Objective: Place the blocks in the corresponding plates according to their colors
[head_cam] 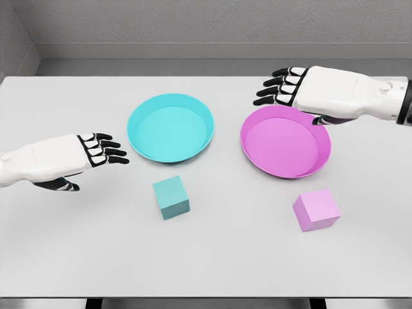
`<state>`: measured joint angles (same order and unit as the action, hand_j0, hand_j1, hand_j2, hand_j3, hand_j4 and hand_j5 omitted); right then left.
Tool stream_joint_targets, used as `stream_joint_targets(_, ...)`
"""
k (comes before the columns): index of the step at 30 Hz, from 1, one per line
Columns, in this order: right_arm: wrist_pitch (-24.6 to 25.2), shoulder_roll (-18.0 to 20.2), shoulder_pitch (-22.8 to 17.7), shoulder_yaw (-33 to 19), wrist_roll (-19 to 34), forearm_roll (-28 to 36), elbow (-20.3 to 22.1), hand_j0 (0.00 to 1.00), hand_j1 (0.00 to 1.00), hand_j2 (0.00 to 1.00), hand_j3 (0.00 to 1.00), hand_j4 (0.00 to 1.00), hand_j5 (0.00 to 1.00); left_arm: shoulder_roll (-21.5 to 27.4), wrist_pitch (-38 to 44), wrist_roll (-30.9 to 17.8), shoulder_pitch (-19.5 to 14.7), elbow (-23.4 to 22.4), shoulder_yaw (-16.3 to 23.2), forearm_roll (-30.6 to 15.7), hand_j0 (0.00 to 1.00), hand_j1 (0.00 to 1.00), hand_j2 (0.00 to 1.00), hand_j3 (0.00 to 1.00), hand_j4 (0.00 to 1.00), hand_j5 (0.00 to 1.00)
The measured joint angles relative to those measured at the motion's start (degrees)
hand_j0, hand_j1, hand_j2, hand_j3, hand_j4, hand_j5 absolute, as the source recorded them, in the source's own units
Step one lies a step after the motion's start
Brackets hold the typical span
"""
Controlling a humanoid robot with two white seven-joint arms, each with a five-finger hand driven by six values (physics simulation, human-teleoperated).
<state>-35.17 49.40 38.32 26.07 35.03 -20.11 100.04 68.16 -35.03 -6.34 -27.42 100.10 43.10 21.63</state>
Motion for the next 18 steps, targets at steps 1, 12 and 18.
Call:
stream_joint_targets(1,0.0,0.0,0.1,0.0,0.0,-0.4,-0.1,1.0,1.0,1.0,1.0,1.0,1.0,0.0,0.0,0.0,0.0,0.0,0.0,0.0,1.0,1.0,1.0,1.0,1.0,1.0)
stream_joint_targets(12,0.0,0.5,-8.7,-8.1,0.0,-1.3,-1.2,1.0,1.0,1.0,1.0,1.0,1.0,-9.7,0.0,-15.2,-5.8,-0.7,3.3,2.6,1.0,1.0,1.0,1.0,1.0,1.0)
stream_joint_targets(18,0.0,2.8,-11.0,-11.1,0.0,-1.0,-1.1,1.0,1.0,1.0,1.0,1.0,1.0,-15.9,-0.1,-17.9,-9.5,-2.8,4.3,7.6,1.0,1.0,1.0,1.0,1.0,1.0)
